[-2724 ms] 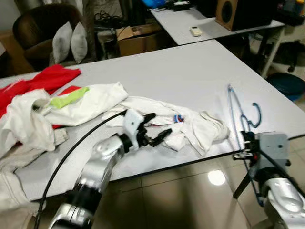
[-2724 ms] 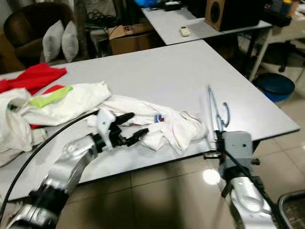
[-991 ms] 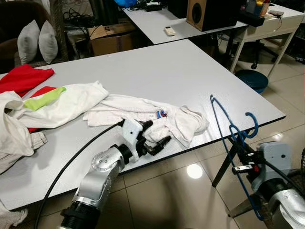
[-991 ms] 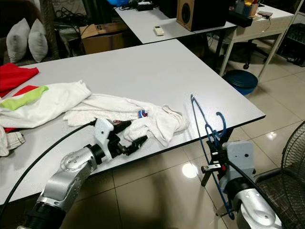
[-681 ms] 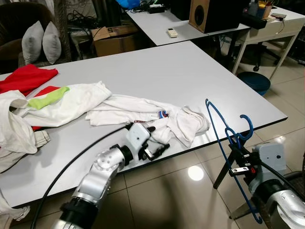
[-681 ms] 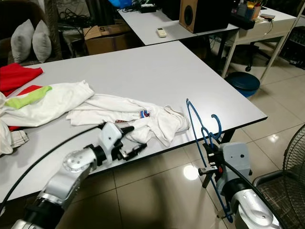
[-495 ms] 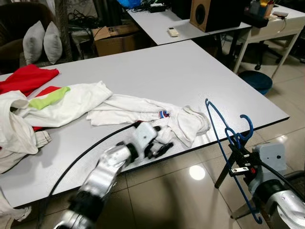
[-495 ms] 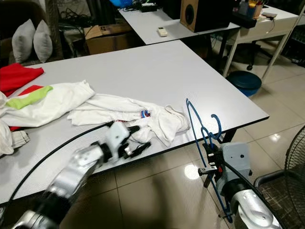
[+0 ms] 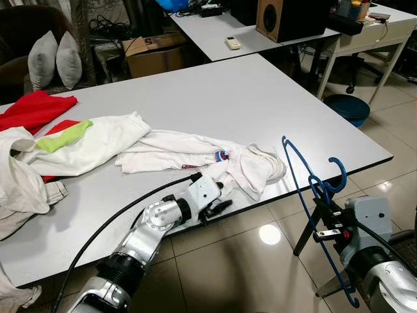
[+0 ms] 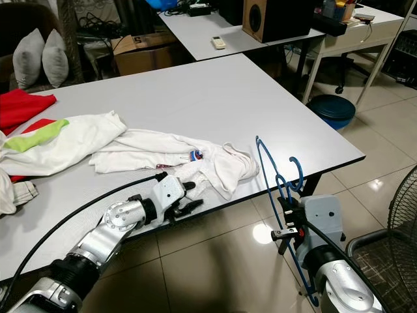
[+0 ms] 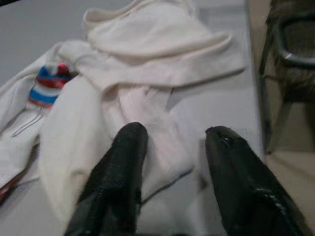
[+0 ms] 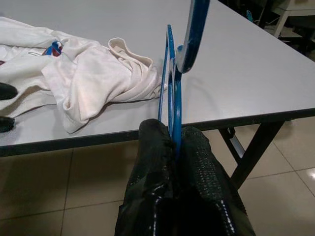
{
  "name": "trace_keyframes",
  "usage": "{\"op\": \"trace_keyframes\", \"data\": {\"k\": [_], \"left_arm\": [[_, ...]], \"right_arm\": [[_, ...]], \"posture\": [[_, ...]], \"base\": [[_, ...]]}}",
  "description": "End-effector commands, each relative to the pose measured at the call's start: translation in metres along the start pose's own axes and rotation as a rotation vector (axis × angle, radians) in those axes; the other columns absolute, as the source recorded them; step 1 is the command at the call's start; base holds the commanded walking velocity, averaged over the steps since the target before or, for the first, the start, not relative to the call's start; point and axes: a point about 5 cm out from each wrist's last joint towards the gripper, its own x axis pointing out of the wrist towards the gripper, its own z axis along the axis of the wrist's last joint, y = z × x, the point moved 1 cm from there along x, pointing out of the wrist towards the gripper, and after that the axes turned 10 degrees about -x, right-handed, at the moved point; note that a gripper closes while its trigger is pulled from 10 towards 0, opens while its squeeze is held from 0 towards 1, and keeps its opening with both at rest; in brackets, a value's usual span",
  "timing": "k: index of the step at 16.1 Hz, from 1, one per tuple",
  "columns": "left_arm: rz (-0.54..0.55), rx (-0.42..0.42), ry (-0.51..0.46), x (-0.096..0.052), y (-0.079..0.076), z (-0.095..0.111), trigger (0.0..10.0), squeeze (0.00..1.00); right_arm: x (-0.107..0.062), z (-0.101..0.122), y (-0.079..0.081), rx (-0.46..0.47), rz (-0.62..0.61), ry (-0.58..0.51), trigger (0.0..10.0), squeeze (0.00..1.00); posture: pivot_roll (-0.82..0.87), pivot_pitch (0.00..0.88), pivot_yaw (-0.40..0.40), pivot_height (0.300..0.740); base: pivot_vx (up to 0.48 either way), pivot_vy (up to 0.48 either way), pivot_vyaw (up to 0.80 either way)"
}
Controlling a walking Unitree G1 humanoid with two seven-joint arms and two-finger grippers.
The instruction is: Hang hanger
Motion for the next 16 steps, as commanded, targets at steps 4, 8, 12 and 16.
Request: {"op": "trace_keyframes", "data": {"k": [4,8,12,16], "left_arm": [[0.036,0.056,0.012,0.001,0.009,0.001,0.0,0.0],[0.057,0.039,0.008,0.002,0.012,0.0,0.0,0.0],[0.091,0.001,-0.029,-0.001,0.021,0.005,0.0,0.0],[0.163,-0.027,-0.255,-0.016,0.07,0.073,0.0,0.0]], "right_arm": [[0.001,0.007,0.001,-0.002,0.005,-0.02,10.0,0.0],[0.001,0.007,0.0,-0.005,0.004,-0.022,10.0,0.0],[0.003,0.012,-0.004,-0.008,0.013,-0.059,10.0,0.0],[-0.019,0.044,-0.002,0.021,0.292,-0.255,10.0,0.0]], "posture": [[-0.35,0.0,0.08,0.74],[-0.35,0.0,0.08,0.74],[-0.34,0.0,0.085,0.74],[-0.35,0.0,0.1,0.74]], "base": [[0.0,0.0,0.0],[0.0,0.0,0.0],[0.0,0.0,0.0],[0.0,0.0,0.0]]}}
